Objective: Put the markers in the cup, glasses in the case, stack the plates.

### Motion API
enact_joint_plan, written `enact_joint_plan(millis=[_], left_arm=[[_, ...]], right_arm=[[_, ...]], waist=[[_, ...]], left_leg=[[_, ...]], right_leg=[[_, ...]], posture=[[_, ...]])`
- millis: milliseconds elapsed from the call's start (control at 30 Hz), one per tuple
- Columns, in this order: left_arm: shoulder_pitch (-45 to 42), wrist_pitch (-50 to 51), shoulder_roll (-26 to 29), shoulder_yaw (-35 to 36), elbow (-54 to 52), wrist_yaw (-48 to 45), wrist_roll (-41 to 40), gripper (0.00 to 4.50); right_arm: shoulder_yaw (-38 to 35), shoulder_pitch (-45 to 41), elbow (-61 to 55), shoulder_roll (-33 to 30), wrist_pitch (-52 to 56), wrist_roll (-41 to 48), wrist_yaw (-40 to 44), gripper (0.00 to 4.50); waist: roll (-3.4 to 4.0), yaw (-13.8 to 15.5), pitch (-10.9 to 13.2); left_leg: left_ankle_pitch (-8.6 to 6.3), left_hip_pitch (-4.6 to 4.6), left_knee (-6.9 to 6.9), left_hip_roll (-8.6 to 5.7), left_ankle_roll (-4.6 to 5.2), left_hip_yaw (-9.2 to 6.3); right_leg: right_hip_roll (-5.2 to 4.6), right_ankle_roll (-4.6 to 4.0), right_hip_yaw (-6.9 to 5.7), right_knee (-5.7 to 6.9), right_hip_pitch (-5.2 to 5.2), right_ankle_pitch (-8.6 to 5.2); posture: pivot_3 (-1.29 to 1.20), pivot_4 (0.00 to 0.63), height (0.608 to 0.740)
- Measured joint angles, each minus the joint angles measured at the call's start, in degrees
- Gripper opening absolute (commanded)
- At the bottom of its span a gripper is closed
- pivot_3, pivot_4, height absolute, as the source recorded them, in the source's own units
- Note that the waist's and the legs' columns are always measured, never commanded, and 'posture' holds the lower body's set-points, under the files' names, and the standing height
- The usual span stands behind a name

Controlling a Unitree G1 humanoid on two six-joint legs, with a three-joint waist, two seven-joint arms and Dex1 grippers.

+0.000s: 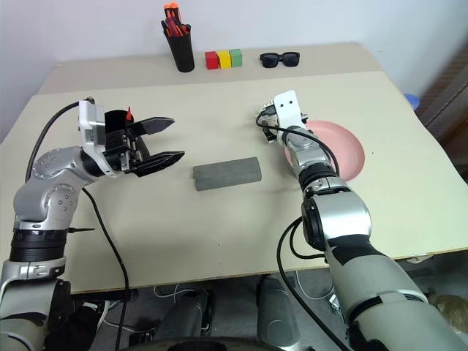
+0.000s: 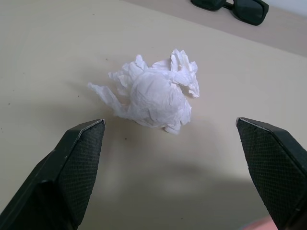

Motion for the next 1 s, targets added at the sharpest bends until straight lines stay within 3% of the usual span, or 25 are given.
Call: enact_joint_plan(millis=[167, 400, 600, 767, 1000], left_arm=[[0.0, 0.0, 0.0, 0.0, 0.0, 0.1, 0.0, 4.50], [0.8, 0.0, 0.0, 0.1, -0.6, 0.4, -0.1, 4.50], [1.2, 0.0, -0.5, -0.1, -0.7, 0.5, -0.1, 4.50], [0.5, 0.0, -0.7, -0.3, -0.4, -0.5, -0.1, 4.50], [0.1, -0.2, -0.8, -0.3, 0.0, -1.6, 0.0, 4.50]], right_arm=[[-1.5, -0.3, 0.0, -0.1, -0.3, 1.0, 4.1, 4.46], [-6.0, 0.6, -6.1, -2.9, -5.2, 8.3, 25.8, 4.46], [-3.2, 16.2, -30.4, -6.3, 1.9, 12.6, 40.8, 4.46], [-0.9, 28.3, -49.9, -9.6, 13.2, 14.8, 43.4, 4.46], [-1.6, 31.2, -61.1, -11.5, 19.7, 17.1, 40.0, 4.46]], waist=[[0.00, 0.0, 0.0], [0.00, 0.1, 0.0], [0.00, 0.2, 0.0], [0.02, 0.1, 0.0], [0.03, 0.6, 0.0]], left_leg=[[0.00, 0.00, 0.00, 0.00, 0.00, 0.00], [-0.01, -0.01, 0.02, 0.00, 0.01, -0.01], [-0.01, -0.01, 0.06, 0.01, 0.02, -0.04], [-0.15, 0.00, 0.16, 0.00, 0.27, 0.01], [-0.15, 0.05, 0.23, 0.02, 0.26, 0.02]], right_leg=[[0.00, 0.00, 0.00, 0.00, 0.00, 0.00], [0.01, 0.01, -0.01, 0.01, 0.01, 0.00], [0.00, 0.01, -0.02, 0.04, 0.04, 0.00], [0.00, 0.01, 0.00, 0.02, 0.00, 0.00], [0.01, -0.04, 0.00, 0.06, 0.04, 0.04]], posture=[[0.00, 0.150, 0.740], [0.00, 0.150, 0.740], [0.00, 0.150, 0.740], [0.00, 0.150, 0.740], [0.00, 0.150, 0.740]])
